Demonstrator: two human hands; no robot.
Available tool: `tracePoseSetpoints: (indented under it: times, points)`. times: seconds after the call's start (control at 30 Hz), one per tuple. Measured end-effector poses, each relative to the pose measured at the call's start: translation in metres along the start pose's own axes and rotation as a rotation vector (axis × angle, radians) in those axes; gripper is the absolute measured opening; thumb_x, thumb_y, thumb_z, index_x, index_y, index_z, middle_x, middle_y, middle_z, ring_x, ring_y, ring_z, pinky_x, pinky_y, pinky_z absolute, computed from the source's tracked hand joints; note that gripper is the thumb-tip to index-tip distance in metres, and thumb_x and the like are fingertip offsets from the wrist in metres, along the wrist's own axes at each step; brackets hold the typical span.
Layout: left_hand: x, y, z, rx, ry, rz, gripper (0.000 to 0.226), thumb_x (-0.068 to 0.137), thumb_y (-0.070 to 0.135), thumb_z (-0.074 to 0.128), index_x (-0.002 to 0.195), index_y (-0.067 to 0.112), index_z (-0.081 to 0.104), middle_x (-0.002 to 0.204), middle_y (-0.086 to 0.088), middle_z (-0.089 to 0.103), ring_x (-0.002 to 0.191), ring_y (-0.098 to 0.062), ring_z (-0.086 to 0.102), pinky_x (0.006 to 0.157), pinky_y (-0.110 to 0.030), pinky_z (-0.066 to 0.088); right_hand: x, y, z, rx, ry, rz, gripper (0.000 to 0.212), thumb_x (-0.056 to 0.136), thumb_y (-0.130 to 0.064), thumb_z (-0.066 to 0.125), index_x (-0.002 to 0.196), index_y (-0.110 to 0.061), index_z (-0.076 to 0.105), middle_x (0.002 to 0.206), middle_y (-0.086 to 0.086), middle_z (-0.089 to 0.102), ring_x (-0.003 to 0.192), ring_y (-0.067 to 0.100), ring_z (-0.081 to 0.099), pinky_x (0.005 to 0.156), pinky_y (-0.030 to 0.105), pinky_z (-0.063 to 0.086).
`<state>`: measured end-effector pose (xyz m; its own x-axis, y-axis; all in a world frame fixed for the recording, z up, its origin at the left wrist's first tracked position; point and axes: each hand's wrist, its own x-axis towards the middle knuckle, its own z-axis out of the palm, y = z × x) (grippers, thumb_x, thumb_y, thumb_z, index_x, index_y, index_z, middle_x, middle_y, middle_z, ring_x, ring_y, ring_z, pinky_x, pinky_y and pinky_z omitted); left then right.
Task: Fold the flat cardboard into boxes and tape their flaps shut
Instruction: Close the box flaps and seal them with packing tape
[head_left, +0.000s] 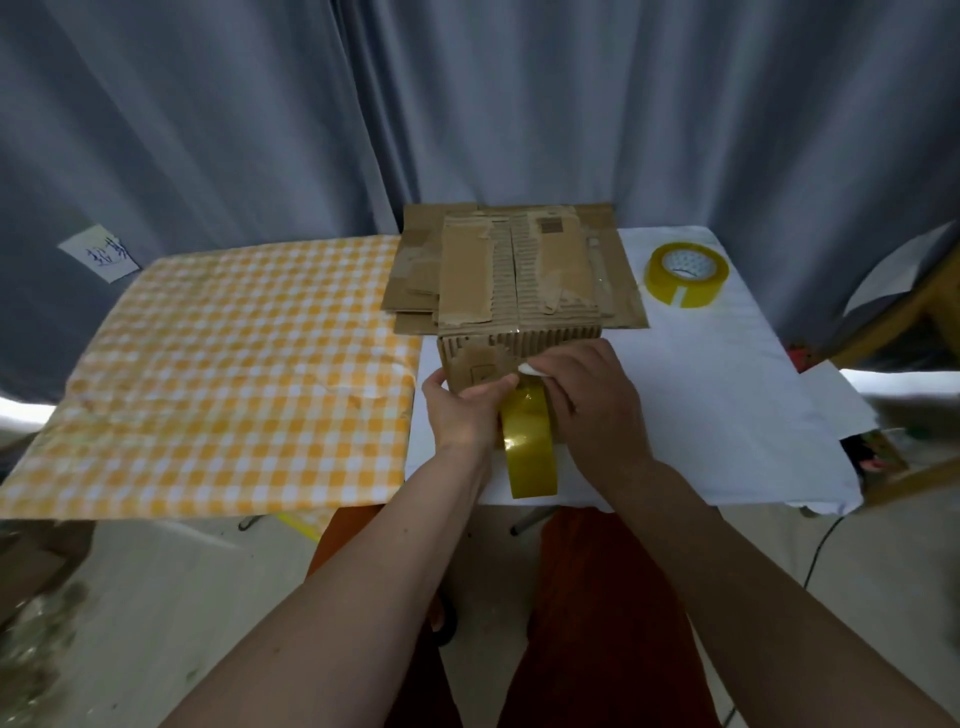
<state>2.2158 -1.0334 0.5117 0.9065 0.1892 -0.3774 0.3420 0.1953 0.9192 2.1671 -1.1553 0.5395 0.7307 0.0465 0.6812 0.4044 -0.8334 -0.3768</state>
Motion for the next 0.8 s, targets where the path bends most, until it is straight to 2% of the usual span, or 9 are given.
tracePoseSetpoints:
  times: [0.17,0.23,0.3,0.37,0.43,0.53,0.63,0.73,0.8]
  points:
    - [0.003,0.003,-0.004,-0.004,-0.046,-0.013,0.084,0.070,0.011,0.084,0.136,0.018,0.034,0.065,0.012,0.071,0.071,-0.008,0.070,0.069,-0.033,0.058,0.008,0.000,0.003,-0.093,-0.010,-0.080,0.015,0.082,-0.007,0.060,0.090,0.002,0.070,0.088,0.016,0.068,0.082,0.034,0.064,0.071,0.035,0.053]
    - [0.004,0.003,-0.004,-0.028,-0.069,-0.015,0.082,0.070,0.008,0.084,0.135,0.016,0.034,0.070,0.007,0.073,0.075,-0.014,0.071,0.074,-0.037,0.059,0.006,0.006,-0.003,-0.125,-0.010,-0.076,0.019,0.084,-0.007,0.054,0.089,0.002,0.070,0.087,0.017,0.067,0.082,0.034,0.064,0.070,0.036,0.055]
    - [0.006,0.003,-0.005,-0.036,-0.083,-0.011,0.078,0.070,0.007,0.083,0.132,0.016,0.037,0.075,0.003,0.074,0.080,-0.018,0.072,0.080,-0.042,0.058,-0.001,0.018,-0.013,-0.161,0.020,-0.017,0.022,0.084,-0.002,0.049,0.090,0.003,0.070,0.087,0.018,0.067,0.083,0.035,0.064,0.069,0.037,0.055]
    - [0.007,0.004,-0.007,-0.042,-0.090,-0.007,0.076,0.070,0.006,0.083,0.132,0.014,0.038,0.081,-0.001,0.074,0.084,-0.022,0.072,0.085,-0.046,0.057,-0.011,0.031,-0.022,-0.185,0.060,0.067,0.018,0.079,0.012,0.058,0.091,0.005,0.070,0.087,0.020,0.067,0.083,0.037,0.064,0.072,0.036,0.053]
    - [0.008,0.004,-0.007,-0.043,-0.097,-0.001,0.075,0.071,0.006,0.082,0.132,0.012,0.039,0.083,-0.003,0.074,0.084,-0.023,0.072,0.085,-0.046,0.057,-0.016,0.035,-0.024,-0.136,0.060,0.112,0.021,0.076,0.016,0.064,0.093,0.005,0.069,0.087,0.021,0.067,0.085,0.038,0.064,0.079,0.030,0.045]
    - [0.009,0.005,-0.006,-0.022,-0.109,0.003,0.074,0.071,0.006,0.082,0.131,0.012,0.040,0.077,0.001,0.075,0.078,-0.019,0.072,0.079,-0.041,0.058,-0.007,0.024,-0.014,-0.044,0.042,0.060,0.015,0.082,0.006,0.063,0.095,0.002,0.071,0.091,0.017,0.067,0.088,0.034,0.063,0.080,0.029,0.047]
    - [0.006,0.007,-0.006,-0.022,-0.114,0.006,0.073,0.071,0.005,0.082,0.130,0.012,0.040,0.072,0.005,0.074,0.071,-0.015,0.072,0.070,-0.036,0.060,0.006,0.010,-0.002,-0.026,0.007,-0.015,0.019,0.086,-0.008,0.055,0.091,0.000,0.072,0.089,0.015,0.067,0.084,0.031,0.062,0.071,0.033,0.051]
    - [0.004,0.008,-0.007,-0.026,-0.122,0.013,0.072,0.072,0.003,0.081,0.130,0.011,0.040,0.068,0.004,0.073,0.062,-0.012,0.071,0.051,-0.027,0.055,0.016,0.003,0.009,-0.050,-0.023,-0.054,0.008,0.080,-0.002,0.065,0.084,0.001,0.071,0.082,0.016,0.065,0.078,0.032,0.061,0.058,0.035,0.052]
    - [0.003,0.005,-0.009,-0.004,-0.125,0.003,0.079,0.072,0.002,0.081,0.136,0.013,0.037,0.072,0.000,0.074,0.067,-0.016,0.071,0.053,-0.029,0.055,0.018,0.003,0.013,-0.049,-0.046,-0.067,0.006,0.077,0.002,0.069,0.083,0.002,0.071,0.081,0.016,0.065,0.077,0.033,0.061,0.056,0.035,0.052]
